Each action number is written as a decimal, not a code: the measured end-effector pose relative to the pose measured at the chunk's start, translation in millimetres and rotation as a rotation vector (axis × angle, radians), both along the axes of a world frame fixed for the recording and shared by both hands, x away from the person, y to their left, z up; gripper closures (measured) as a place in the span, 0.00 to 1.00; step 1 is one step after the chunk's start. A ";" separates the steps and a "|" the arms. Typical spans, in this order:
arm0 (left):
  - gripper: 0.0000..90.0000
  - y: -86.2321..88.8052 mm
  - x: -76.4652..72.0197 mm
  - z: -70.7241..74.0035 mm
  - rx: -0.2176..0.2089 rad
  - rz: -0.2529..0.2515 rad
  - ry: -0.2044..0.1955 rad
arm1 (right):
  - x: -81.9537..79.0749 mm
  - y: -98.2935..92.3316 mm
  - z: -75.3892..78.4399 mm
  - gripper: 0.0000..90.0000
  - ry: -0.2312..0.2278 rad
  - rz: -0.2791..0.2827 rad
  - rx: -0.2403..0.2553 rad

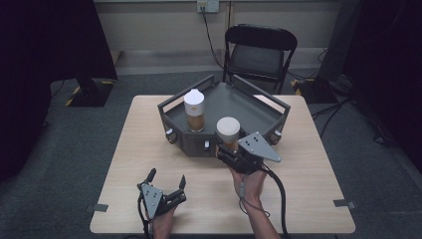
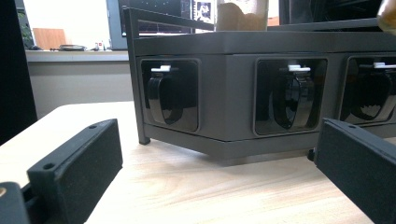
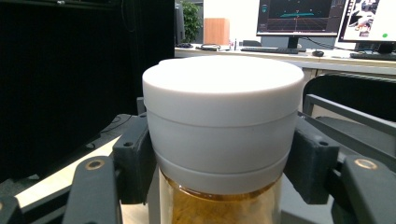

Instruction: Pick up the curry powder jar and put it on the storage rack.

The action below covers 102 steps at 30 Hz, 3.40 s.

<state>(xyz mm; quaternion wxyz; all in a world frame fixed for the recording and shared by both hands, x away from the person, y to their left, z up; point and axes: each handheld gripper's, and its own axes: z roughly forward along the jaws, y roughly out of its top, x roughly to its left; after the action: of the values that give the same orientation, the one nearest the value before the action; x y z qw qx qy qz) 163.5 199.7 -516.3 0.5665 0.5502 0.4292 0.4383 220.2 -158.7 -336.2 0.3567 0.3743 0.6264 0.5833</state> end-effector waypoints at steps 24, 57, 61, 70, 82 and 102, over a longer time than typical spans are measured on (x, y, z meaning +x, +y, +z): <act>0.01 -0.1 0.1 -0.2 -0.002 0.000 -0.001 | 44.7 5.9 26.1 0.37 0.020 -0.028 0.004; 0.01 0.0 0.0 -0.1 0.001 0.000 -0.001 | 99.2 25.3 26.5 0.37 0.066 -0.090 -0.030; 0.01 0.0 0.0 0.0 0.001 0.000 0.000 | 102.1 28.6 26.1 0.37 0.070 -0.091 -0.042; 0.01 0.0 0.0 -0.1 0.000 0.000 -0.001 | 109.0 32.1 23.9 0.37 0.097 -0.095 -0.045; 0.01 0.0 0.0 -0.2 0.000 -0.001 -0.001 | 114.1 33.6 19.7 0.37 0.130 -0.100 -0.055; 0.01 0.0 0.0 -0.1 0.000 -0.001 -0.001 | 116.4 30.1 20.3 0.37 0.141 -0.091 -0.041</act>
<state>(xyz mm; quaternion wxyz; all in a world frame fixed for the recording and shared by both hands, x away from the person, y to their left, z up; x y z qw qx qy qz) 163.5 199.8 -516.4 0.5669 0.5502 0.4289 0.4381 336.6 -128.6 -315.9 0.3455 0.4350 0.6442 0.5257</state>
